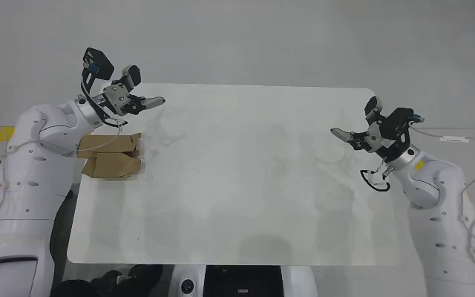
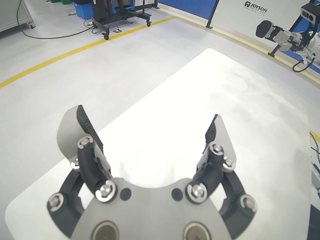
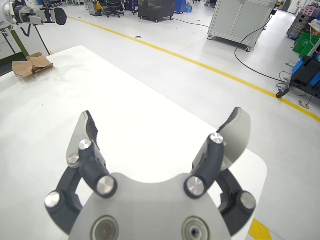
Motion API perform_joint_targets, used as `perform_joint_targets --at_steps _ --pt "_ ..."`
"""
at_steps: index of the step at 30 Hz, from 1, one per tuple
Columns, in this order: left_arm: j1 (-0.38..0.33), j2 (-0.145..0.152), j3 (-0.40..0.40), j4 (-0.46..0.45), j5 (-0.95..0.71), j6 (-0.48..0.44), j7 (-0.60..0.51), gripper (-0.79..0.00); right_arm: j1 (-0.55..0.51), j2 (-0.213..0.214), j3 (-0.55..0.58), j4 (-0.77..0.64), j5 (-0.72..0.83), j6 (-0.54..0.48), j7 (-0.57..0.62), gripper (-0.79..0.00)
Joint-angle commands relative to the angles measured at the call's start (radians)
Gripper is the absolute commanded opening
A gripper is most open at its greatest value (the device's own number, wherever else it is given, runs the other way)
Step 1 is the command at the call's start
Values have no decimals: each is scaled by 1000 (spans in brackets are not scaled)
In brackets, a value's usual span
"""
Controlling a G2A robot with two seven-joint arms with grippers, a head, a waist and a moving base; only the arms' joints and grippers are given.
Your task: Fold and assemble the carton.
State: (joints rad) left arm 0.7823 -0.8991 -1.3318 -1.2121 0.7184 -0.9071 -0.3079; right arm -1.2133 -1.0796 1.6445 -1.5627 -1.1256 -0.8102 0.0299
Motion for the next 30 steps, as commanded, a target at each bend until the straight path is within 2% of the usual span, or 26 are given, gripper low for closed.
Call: perform_joint_targets --at_steps 1,23,25,30 --pt "0 0 0 0 0 0 0 0 0 0 0 0 0 0 0 -1" --pt "0 0 0 0 0 0 0 0 0 0 0 0 0 0 0 0" --pt "11 -1 1 -3 -25 31 -1 0 0 0 0 0 0 0 0 0" --pt "11 2 -5 -4 -239 130 -174 0 0 0 0 0 0 0 0 0"
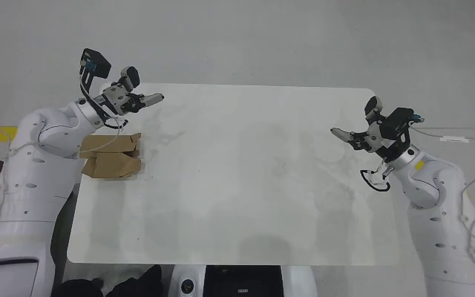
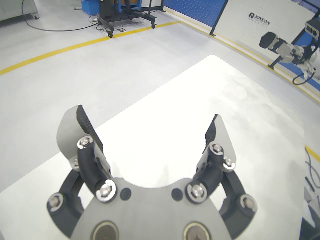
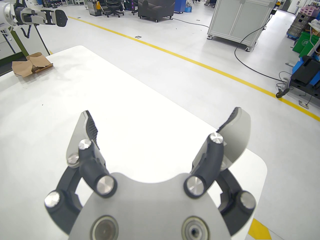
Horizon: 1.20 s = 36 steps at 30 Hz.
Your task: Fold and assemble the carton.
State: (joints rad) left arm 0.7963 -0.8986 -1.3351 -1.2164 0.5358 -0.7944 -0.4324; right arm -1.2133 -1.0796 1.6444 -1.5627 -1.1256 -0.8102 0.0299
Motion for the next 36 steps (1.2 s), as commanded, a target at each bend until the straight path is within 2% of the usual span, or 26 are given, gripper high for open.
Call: perform_joint_targets --at_steps 1,8,13,17,23,36 --pt "-5 3 -4 2 -120 40 -103 0 0 0 0 0 0 0 0 0" --pt "-44 21 -51 28 -508 253 -479 0 0 0 0 0 0 0 0 0" --pt "-80 32 -91 104 -661 352 -624 0 0 0 0 0 0 0 0 0" --pt "-106 38 -111 178 -741 397 -693 0 0 0 0 0 0 0 0 0" --pt "-142 51 -140 308 -767 425 -751 0 0 0 0 0 0 0 0 0" --pt "-261 103 -195 595 -651 417 -804 0 0 0 0 0 0 0 0 0"
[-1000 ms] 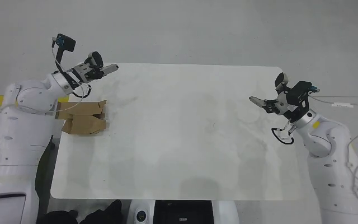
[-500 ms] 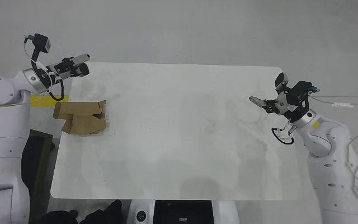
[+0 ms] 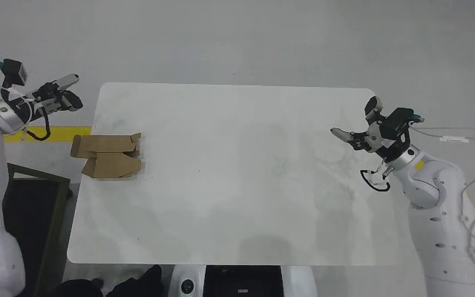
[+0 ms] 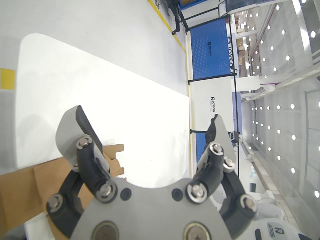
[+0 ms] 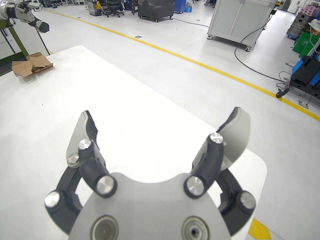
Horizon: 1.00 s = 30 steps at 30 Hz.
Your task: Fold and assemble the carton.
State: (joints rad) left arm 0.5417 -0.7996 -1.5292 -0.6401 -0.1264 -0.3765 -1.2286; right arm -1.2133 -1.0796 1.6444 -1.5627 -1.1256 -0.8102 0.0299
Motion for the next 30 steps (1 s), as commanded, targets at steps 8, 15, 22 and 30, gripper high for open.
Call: perform_joint_targets --at_steps 8,15,22,30 --pt "-60 35 4 160 114 0 -28 0 0 0 0 0 0 0 0 0" --pt "-81 54 42 236 254 -20 33 0 0 0 0 0 0 0 0 0" --pt "-90 55 109 264 392 -31 59 0 0 0 0 0 0 0 0 0" --pt "-103 43 168 283 458 -52 40 0 0 0 0 0 0 0 0 0"
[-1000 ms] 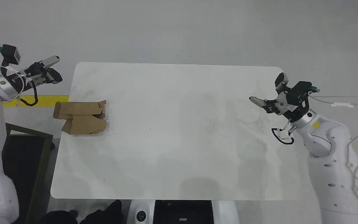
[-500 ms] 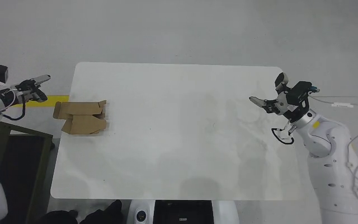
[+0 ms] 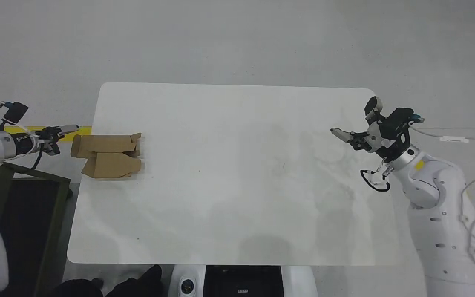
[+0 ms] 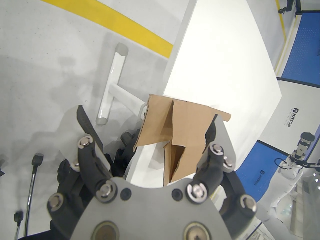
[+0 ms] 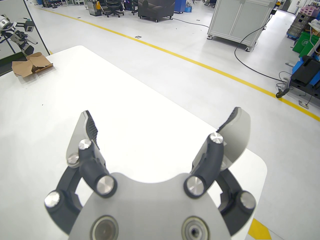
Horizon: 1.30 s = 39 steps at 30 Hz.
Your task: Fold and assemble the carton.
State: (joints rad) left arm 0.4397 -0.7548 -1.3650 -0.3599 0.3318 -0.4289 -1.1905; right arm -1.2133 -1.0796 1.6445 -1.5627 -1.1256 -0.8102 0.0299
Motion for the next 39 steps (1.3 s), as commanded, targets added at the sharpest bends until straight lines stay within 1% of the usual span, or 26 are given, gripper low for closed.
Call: perform_joint_targets --at_steps 1,6,7,8,9,10,12,13,14,15,17,23,27,35,39 --pt "-2 -6 6 8 -12 -1 -3 0 0 0 0 0 0 0 0 0" --pt "0 -19 28 23 -22 -9 -6 0 0 0 0 0 0 0 0 0" --pt "-2 -21 31 28 -22 -8 -5 -43 0 0 0 0 0 0 0 0" --pt "-3 -22 34 32 -21 -7 -4 -160 0 0 0 0 0 0 0 0" --pt "-4 -22 37 34 -19 -8 -2 -259 0 0 0 0 0 0 0 0" --pt "-6 -23 39 38 -21 -8 -1 -400 0 0 0 0 0 0 0 0" --pt "-10 -25 42 44 -26 -6 -3 -508 0 0 0 0 0 0 0 0" --pt "-10 -26 44 47 -25 -7 -3 -585 0 0 0 0 0 0 0 0" --pt "-11 -27 46 51 -28 -5 -5 -696 0 0 0 0 0 0 0 0" --pt "-12 -27 48 53 -29 -6 -5 -760 0 0 0 0 0 0 0 0" --pt "-14 -28 50 58 -33 -8 -4 -785 0 0 0 0 0 0 0 0" --pt "-25 -29 49 67 -58 -16 -21 -785 0 0 0 0 0 0 0 0" --pt "-41 -23 38 69 -87 -31 -31 -785 0 0 0 0 0 0 0 0" --pt "-79 -17 -34 50 -298 -77 -123 -785 0 0 0 0 0 0 0 0" --pt "-70 -22 -57 -17 -427 -57 -144 -785 0 0 0 0 0 0 0 0"
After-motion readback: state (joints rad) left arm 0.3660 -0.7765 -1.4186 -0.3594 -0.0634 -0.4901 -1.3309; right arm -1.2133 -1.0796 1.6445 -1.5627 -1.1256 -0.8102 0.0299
